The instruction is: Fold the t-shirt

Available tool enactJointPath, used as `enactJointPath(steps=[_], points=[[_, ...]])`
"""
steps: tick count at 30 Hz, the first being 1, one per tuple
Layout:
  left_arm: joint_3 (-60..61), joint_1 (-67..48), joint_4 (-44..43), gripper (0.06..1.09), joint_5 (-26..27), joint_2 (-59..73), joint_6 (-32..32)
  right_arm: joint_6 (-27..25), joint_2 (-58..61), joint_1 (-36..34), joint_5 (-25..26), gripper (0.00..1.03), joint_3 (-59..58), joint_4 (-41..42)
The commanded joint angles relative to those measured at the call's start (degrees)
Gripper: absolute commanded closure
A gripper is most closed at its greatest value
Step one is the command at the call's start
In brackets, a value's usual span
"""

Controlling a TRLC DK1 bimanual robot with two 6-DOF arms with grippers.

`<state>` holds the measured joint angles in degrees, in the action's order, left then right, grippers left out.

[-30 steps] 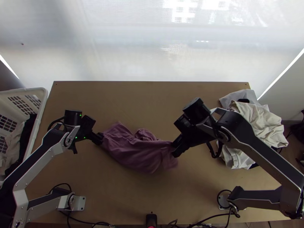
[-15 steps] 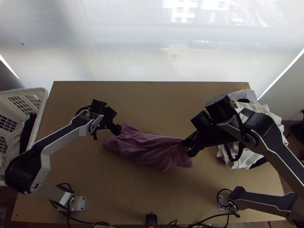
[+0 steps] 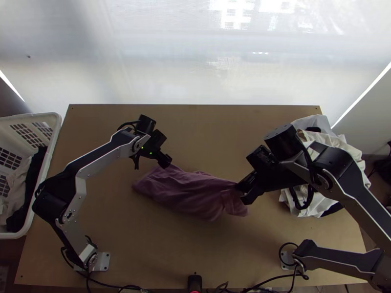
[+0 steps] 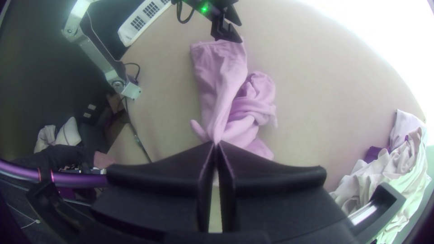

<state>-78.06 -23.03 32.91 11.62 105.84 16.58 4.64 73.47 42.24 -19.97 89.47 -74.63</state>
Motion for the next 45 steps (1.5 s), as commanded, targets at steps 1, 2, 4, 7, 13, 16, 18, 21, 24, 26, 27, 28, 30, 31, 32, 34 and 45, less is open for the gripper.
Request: enactJointPath(steps=[1,2,4,7,13,16,18,21,24,26,27,28,30,31,32,34,45], points=[[0.0,-0.7,5.6,0.11,1.5,-0.7,4.4,0.0,0.2,-0.1,0.0,1.0,-0.4,0.9],[0.5,-0.7,6.1,0.11,1.4,-0.5,5.7,0.0,0.2,-0.1,0.0,1.0,-0.4,0.9],[1.5,-0.8,6.0,0.11,1.3,-0.3,7.1,0.0,0.2,-0.1,0.0,1.0,-0.4,0.9],[2.7,-1.6,4.3,0.11,0.1,-0.2,8.1,0.1,0.2,-0.1,0.0,1.0,-0.3,0.9],[3.1,-2.8,1.5,0.46,-1.2,0.9,8.5,0.1,0.2,-0.3,0.0,1.0,0.4,0.9],[3.2,-2.9,0.8,0.76,-1.1,1.1,7.9,0.1,0.2,-0.7,0.0,1.0,0.2,0.8],[3.4,-2.9,0.4,1.01,-1.1,1.2,7.9,0.1,0.2,-0.8,0.0,1.0,0.0,0.7],[3.2,-2.0,0.2,1.05,-1.1,-0.5,7.2,-0.1,0.1,-0.9,0.0,1.0,-1.3,0.4],[2.1,0.6,1.5,1.05,0.5,-3.7,4.8,-0.3,-0.2,-1.1,0.0,1.0,-2.2,0.0],[1.2,2.6,3.9,1.05,0.7,-6.5,4.6,-0.3,-0.3,-2.7,0.1,1.0,-1.1,0.2],[0.4,4.0,5.3,1.05,1.0,-8.2,4.4,-0.3,-0.3,-4.5,0.0,1.0,0.0,0.5],[-0.8,5.6,6.8,1.05,1.1,-10.0,4.0,-0.1,-0.2,-6.8,0.0,1.0,1.5,0.5],[-3.4,9.8,9.7,1.05,2.5,-13.7,3.0,0.1,0.2,-11.7,0.0,1.0,4.3,0.5],[-4.7,12.0,11.2,1.05,2.9,-15.6,3.0,0.3,0.3,-13.6,-0.1,1.0,5.5,0.5],[-6.0,14.4,12.5,1.05,3.5,-17.4,2.8,0.3,0.3,-15.5,-0.1,1.0,6.4,0.3],[-8.6,19.2,15.0,1.05,4.6,-21.0,2.2,0.3,0.1,-18.7,-0.6,1.0,8.3,-0.2],[-14.5,33.5,20.3,1.05,8.6,-41.1,1.8,0.5,-0.3,-24.8,-7.3,1.0,18.5,-5.6]])
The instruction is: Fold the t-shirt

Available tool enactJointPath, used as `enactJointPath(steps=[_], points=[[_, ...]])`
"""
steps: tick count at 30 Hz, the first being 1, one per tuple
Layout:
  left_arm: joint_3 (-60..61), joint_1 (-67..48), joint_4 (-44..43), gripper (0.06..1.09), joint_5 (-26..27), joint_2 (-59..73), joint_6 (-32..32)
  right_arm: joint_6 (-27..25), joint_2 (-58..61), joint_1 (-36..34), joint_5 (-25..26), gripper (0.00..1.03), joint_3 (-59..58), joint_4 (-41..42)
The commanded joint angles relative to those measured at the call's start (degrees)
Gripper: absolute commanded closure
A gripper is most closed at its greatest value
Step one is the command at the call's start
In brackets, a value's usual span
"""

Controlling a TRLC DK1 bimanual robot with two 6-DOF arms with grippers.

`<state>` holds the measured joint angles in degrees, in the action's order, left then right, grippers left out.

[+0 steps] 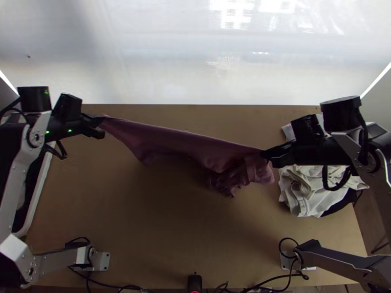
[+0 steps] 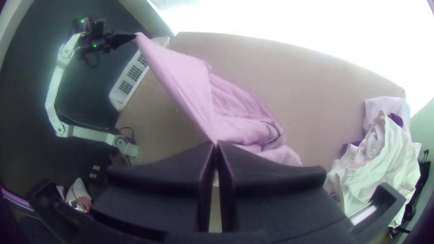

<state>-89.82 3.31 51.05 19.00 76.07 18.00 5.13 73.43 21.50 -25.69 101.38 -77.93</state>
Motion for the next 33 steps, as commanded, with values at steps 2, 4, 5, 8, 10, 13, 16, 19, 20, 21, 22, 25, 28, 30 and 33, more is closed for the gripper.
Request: enactJointPath(steps=[2,4,5,8,10,13,16,19,20,21,22,25,28,30,33], points=[[-2.5,7.1,2.2,1.05,1.3,-14.9,0.4,0.0,-0.3,-7.0,-1.6,1.0,9.5,-1.6],[-1.2,7.0,1.8,1.05,1.3,-18.5,0.4,1.2,-0.3,-9.1,-1.6,1.0,12.8,-1.2],[-0.6,6.7,1.3,1.05,1.3,-19.9,0.4,2.0,-0.2,-9.8,-1.6,1.0,14.2,-1.1],[-0.4,6.4,1.6,1.05,1.3,-22.5,-0.6,2.9,-0.5,-9.7,-1.5,1.0,15.3,-2.0],[-0.2,6.3,3.4,1.05,1.3,-24.1,-0.5,3.0,-1.8,-8.3,-1.6,1.0,12.0,-3.1],[1.8,6.0,5.5,1.05,1.4,-27.6,1.7,2.9,-5.6,-4.7,-1.6,1.0,4.4,-3.8],[2.1,5.9,9.0,1.05,1.6,-30.0,2.3,2.9,-8.5,-3.2,-1.8,1.0,-0.7,-4.2],[6.1,5.1,10.7,1.05,2.4,-34.1,2.9,2.8,-10.6,-3.2,-2.1,1.0,-6.0,-4.2],[8.3,4.7,10.2,1.05,2.4,-35.3,3.6,2.7,-11.0,-3.2,-2.1,1.0,-8.2,-4.2],[10.4,4.4,9.7,1.05,2.4,-35.8,3.7,2.1,-11.1,-3.3,-2.2,1.0,-10.5,-3.9],[12.2,4.2,9.2,1.05,2.5,-35.8,3.6,1.3,-11.1,-3.3,-2.3,1.0,-13.1,-3.2],[19.9,2.8,4.0,1.05,2.5,-34.6,3.4,-0.2,-9.5,-3.4,-2.3,1.0,-21.6,2.1],[28.0,0.7,-6.1,1.05,2.3,-32.8,2.5,0.2,-5.8,-2.0,-2.3,1.0,-27.5,11.4],[30.2,-0.4,-10.1,1.05,1.7,-29.8,1.9,0.2,-2.1,-0.6,-2.0,1.0,-28.5,16.3],[32.7,-1.1,-15.5,1.05,1.0,-25.5,1.7,0.4,4.8,1.0,-1.5,1.0,-28.2,22.3]])
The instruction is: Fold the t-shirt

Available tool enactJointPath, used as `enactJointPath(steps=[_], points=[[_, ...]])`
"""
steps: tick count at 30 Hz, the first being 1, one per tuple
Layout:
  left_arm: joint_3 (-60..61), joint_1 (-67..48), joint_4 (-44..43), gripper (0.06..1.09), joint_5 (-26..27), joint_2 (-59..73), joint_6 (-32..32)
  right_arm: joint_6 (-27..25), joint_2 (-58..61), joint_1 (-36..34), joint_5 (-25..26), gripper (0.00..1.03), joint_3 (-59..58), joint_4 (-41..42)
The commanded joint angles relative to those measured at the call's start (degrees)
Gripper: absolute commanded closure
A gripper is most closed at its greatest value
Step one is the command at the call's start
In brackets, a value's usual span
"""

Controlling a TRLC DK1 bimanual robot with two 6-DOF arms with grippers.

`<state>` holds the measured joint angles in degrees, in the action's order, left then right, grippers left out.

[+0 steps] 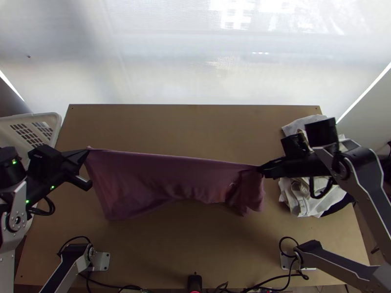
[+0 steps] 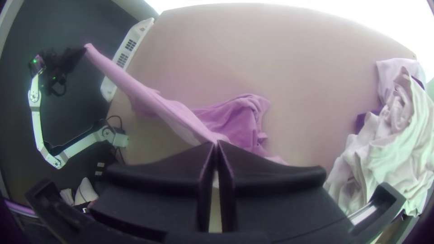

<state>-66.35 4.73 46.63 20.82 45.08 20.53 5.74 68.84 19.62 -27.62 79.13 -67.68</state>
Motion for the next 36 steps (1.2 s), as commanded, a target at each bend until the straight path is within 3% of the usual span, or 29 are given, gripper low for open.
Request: enactJointPath(steps=[1,6,9,10,12,13,15,17,27,36], points=[[10.0,-2.9,-12.5,1.05,-1.1,6.6,-0.8,-0.3,11.4,3.4,0.5,1.0,-5.6,13.4],[14.0,-5.9,-18.0,1.05,-2.6,10.5,-1.0,-0.5,20.5,6.8,1.0,0.99,-3.4,17.7],[15.6,-7.2,-19.7,1.05,-3.4,11.6,-1.4,-0.6,24.0,7.1,2.6,0.81,-1.2,18.8],[16.2,-7.5,-20.4,1.05,-3.4,11.8,-1.6,-0.6,24.9,7.1,3.1,0.74,-0.3,18.8],[17.0,-7.8,-21.0,1.05,-3.6,12.1,-1.7,-0.6,26.4,7.0,4.8,0.43,1.4,18.8],[17.4,-7.8,-21.1,1.05,-3.6,12.4,-1.6,-0.6,26.9,7.1,5.4,0.32,2.1,18.8],[17.9,-7.9,-21.9,1.05,-3.7,12.7,-1.6,-0.8,27.1,7.3,6.2,0.15,3.1,17.6],[17.7,-7.8,-22.0,1.05,-3.9,13.1,-1.4,-2.1,27.0,8.1,6.9,0.05,3.7,14.6],[18.3,-8.2,-23.2,1.05,-3.9,14.2,-1.9,-4.5,21.1,12.8,7.6,0.05,-7.8,11.3],[18.2,-3.8,-21.5,1.05,-4.0,12.1,0.7,-8.2,26.4,9.9,10.7,0.05,-9.2,18.1]])
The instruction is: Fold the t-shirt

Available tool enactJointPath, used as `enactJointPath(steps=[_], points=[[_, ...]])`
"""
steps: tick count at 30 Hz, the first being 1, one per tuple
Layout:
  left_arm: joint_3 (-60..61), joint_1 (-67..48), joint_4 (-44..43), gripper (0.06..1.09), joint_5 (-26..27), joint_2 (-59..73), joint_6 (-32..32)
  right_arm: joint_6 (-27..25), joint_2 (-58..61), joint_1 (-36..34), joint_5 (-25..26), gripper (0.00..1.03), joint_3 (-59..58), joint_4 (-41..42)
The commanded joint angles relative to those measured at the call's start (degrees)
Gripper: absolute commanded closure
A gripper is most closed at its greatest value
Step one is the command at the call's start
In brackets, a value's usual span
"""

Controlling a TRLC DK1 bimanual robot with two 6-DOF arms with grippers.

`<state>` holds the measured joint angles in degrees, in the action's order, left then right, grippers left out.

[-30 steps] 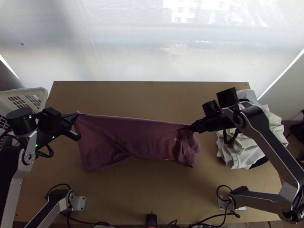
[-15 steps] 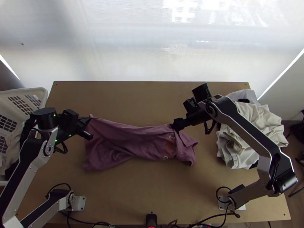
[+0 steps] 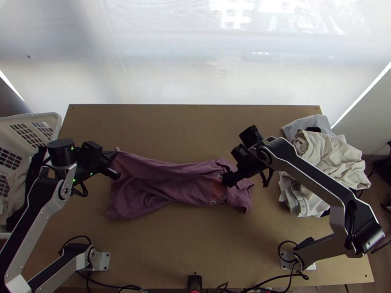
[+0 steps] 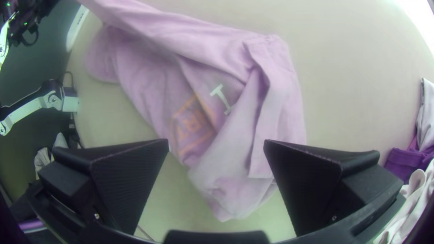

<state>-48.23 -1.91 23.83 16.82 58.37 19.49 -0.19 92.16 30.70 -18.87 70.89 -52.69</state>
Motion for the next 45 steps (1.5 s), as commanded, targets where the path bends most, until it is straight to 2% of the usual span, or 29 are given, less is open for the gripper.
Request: enactJointPath(steps=[1,9,22,24,25,27,38,45], points=[[0.1,3.1,1.9,1.05,0.0,-1.4,2.1,-2.4,3.7,-1.3,2.5,0.05,-0.4,3.5],[0.5,3.2,3.1,1.05,0.1,-3.3,2.8,-3.3,7.8,-2.6,4.6,0.07,5.1,4.8],[0.9,4.5,3.0,1.05,0.1,-3.5,3.6,-5.4,15.2,-2.1,7.5,0.1,7.8,9.3],[0.9,4.7,3.1,1.05,0.1,-3.9,3.7,-5.4,15.5,-1.6,7.8,0.1,8.4,9.3],[0.9,4.9,3.3,1.05,0.1,-4.0,3.8,-5.6,15.5,-1.5,8.0,0.15,8.7,9.3],[0.9,5.0,3.4,1.05,0.1,-4.1,3.9,-5.8,15.5,-1.5,8.0,0.18,9.4,9.3],[1.2,5.3,3.4,1.05,0.1,-4.1,4.2,-7.0,12.4,-2.2,7.9,0.17,11.1,5.2],[1.1,5.3,3.4,1.05,0.1,-4.1,4.2,-7.3,11.3,-3.5,7.9,0.17,8.2,4.8]])
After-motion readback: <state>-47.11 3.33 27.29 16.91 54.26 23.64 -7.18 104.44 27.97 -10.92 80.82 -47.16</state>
